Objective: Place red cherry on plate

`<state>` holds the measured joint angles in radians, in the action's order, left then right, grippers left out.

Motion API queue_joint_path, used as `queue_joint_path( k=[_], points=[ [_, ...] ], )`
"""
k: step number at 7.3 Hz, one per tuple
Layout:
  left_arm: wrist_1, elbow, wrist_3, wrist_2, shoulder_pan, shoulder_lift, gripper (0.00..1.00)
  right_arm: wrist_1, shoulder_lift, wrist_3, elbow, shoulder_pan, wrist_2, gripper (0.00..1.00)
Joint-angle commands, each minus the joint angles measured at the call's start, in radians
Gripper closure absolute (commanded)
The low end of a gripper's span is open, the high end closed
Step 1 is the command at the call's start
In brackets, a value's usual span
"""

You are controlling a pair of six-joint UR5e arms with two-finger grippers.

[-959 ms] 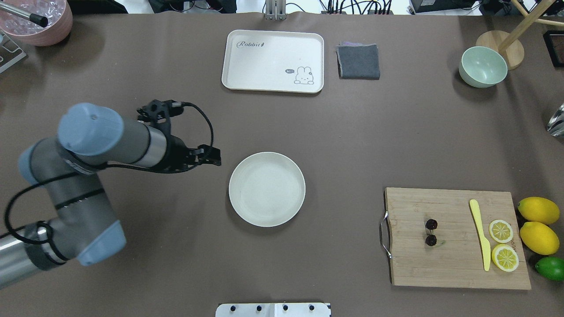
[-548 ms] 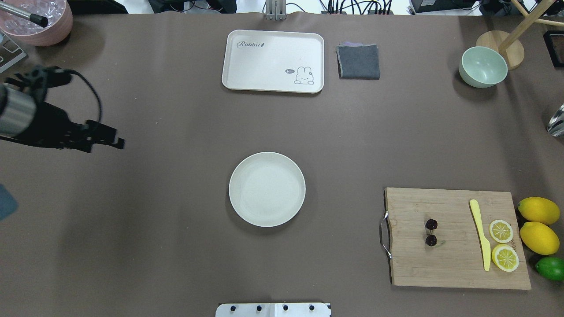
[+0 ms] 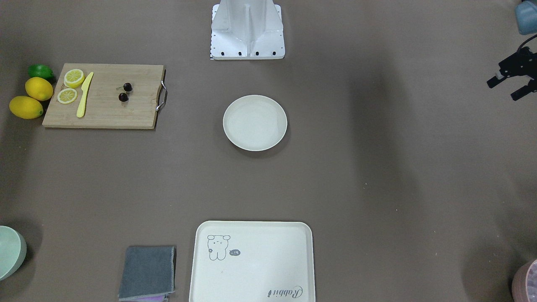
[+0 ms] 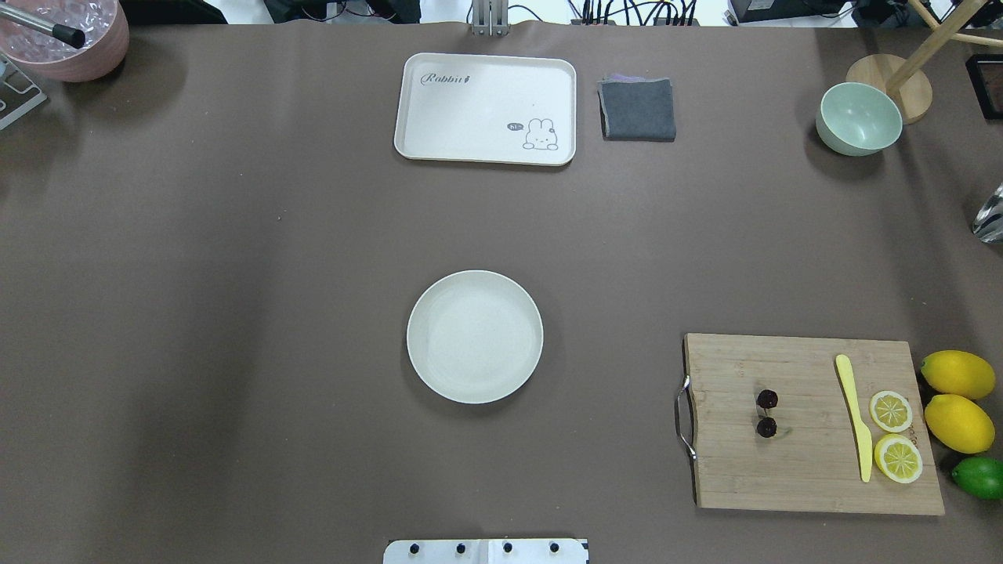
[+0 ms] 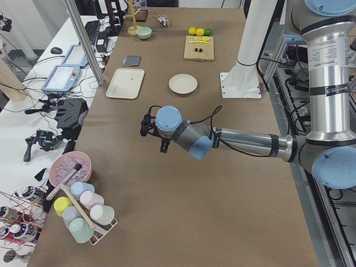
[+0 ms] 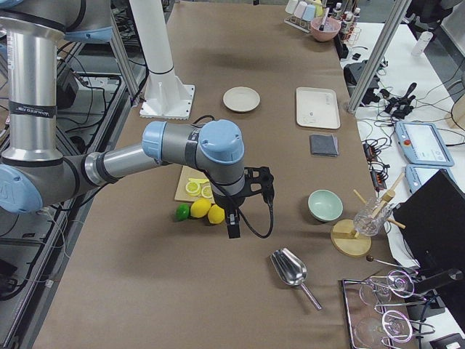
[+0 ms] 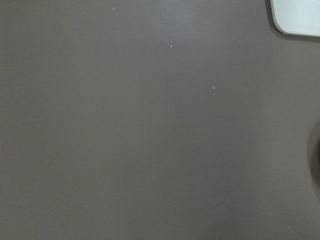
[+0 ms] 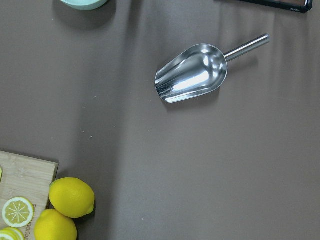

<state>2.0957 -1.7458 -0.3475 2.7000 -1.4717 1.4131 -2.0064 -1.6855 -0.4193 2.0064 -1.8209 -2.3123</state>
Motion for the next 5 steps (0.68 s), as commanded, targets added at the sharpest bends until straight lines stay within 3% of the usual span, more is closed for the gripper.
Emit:
queue_joint_path(
  k=[1, 3, 5],
  points=[
    [-0.029, 0.116, 0.19, 0.008, -0.097, -0.01, 0.03, 0.0, 0.0, -0.001, 0.0, 0.0, -0.007, 0.0],
    [-0.243, 0.101, 0.376, -0.128, -0.125, 0.003, 0.03, 0.0, 0.0, -0.001, 0.0, 0.0, -0.007, 0.0],
    [-0.52, -0.077, 0.424, -0.311, -0.153, 0.006, 0.03, 0.0, -0.002, -0.002, 0.008, 0.0, -0.006, 0.0]
  ],
)
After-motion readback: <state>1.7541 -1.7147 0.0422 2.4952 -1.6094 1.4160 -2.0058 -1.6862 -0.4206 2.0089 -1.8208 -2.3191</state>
